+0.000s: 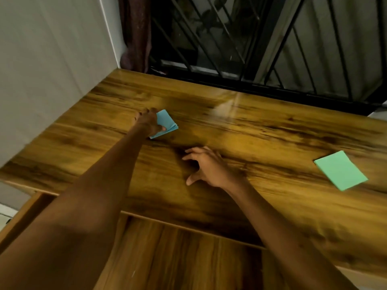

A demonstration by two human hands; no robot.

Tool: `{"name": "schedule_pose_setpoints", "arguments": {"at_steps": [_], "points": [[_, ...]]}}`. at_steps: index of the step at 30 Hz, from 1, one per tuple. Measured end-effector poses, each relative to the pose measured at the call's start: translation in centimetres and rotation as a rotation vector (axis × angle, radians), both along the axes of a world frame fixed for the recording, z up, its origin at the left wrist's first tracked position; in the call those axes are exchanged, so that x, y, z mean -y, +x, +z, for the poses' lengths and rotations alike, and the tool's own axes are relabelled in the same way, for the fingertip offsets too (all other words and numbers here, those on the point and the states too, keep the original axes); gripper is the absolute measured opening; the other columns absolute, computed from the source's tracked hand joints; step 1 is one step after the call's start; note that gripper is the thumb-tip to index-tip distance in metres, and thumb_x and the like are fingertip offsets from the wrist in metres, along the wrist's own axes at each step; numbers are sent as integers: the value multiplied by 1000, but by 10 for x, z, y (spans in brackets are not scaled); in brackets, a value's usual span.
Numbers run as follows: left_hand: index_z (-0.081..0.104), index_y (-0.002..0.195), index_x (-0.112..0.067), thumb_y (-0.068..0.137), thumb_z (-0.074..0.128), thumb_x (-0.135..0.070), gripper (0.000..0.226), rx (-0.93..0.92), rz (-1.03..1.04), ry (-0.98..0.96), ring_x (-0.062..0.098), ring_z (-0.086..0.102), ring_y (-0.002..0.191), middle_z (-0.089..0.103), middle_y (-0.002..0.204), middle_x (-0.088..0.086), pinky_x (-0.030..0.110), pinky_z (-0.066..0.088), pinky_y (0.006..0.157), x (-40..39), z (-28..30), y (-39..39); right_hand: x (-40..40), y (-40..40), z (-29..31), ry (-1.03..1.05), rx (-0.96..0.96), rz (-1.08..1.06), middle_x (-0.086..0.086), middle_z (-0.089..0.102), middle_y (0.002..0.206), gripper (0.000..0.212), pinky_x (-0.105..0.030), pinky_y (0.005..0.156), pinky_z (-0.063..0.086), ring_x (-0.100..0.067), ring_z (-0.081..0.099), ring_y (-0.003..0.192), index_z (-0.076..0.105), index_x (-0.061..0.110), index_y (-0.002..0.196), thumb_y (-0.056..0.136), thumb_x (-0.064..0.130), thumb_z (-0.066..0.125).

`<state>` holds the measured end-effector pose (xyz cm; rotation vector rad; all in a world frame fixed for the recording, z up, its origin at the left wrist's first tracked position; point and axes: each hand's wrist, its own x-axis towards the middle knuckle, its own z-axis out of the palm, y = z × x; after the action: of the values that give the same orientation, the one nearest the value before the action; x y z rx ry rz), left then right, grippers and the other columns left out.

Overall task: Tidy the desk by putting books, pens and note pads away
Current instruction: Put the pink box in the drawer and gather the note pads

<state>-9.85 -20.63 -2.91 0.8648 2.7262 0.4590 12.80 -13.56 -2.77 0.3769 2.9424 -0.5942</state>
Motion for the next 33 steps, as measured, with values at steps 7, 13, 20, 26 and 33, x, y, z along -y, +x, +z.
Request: {"name": "schedule_pose_setpoints", "arguments": {"at_steps": [7,13,20,26,33], "points": [[43,133,-10,63,82,-43,87,148,177,69,35,46,123,50,133,15,45,41,101,12,-2,13,6,0,2,-5,31,-108,3,29,152,83,-49,112,19,-24,22,140,38,28,143,70,39,77],[52,126,1,83,70,-17,50,424,239,587,33,57,112,59,124,17,38,48,82,7,3,73,-4,45,6,-100,-115,-354,4,32,151,78,-45,114,21,-21,25,141,36,29,143,75,41,73],[51,127,-4,86,66,-17,45,649,115,771,23,58,104,60,119,11,29,48,73,-35,37,160,-92,139,34,-275,-339,-819,-9,58,126,52,-33,100,43,-26,54,117,60,12,124,76,21,77],[51,126,-9,92,59,-22,37,764,109,732,21,53,101,57,114,10,35,50,82,-85,38,220,-186,199,25,-229,-320,-1205,-18,66,112,36,-38,92,47,-36,57,112,67,5,107,78,27,73],[45,131,-13,92,57,-23,42,915,175,770,27,52,113,53,123,12,50,48,97,-149,25,274,-273,229,-24,-160,59,-1100,-11,51,133,110,-46,100,42,-34,48,119,54,15,126,33,71,72]]}}
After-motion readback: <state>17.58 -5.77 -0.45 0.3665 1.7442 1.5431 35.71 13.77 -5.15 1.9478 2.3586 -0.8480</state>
